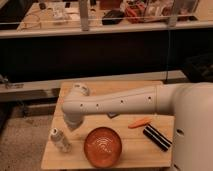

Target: Knock the bottle over

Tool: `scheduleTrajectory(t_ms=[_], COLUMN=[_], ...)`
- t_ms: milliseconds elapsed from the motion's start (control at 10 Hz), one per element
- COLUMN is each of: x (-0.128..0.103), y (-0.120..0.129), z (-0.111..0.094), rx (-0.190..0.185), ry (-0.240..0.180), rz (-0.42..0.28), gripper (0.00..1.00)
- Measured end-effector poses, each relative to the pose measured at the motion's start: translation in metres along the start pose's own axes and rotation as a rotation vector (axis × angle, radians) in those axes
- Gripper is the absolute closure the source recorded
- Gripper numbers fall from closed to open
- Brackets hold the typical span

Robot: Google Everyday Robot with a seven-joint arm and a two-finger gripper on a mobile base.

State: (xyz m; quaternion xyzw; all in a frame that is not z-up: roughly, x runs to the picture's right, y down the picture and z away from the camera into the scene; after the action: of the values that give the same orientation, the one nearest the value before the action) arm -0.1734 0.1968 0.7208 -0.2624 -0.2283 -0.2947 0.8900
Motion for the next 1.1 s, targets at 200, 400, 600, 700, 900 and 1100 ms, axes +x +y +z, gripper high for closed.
scheduleTrajectory(t_ms=[200, 400, 600, 700, 900, 1100], x=[0.003, 0.002, 0.007, 0.007, 0.01, 0.014], y=[-0.001, -0.005, -0.008, -0.01, -0.012, -0.011], z=[-0.001, -0.004, -0.013, -0.016, -0.02, -0.023], rx=[-0.031, -0.059, -0.084, -0.111, -0.153, -0.186], ry=[0.034, 0.076, 0.151, 0.184, 0.232, 0.269], rz=[-0.013, -0.028, -0.04, -0.051, -0.063, -0.063], gripper=[0.99, 0.99, 0.99, 0.99, 0.99, 0.99])
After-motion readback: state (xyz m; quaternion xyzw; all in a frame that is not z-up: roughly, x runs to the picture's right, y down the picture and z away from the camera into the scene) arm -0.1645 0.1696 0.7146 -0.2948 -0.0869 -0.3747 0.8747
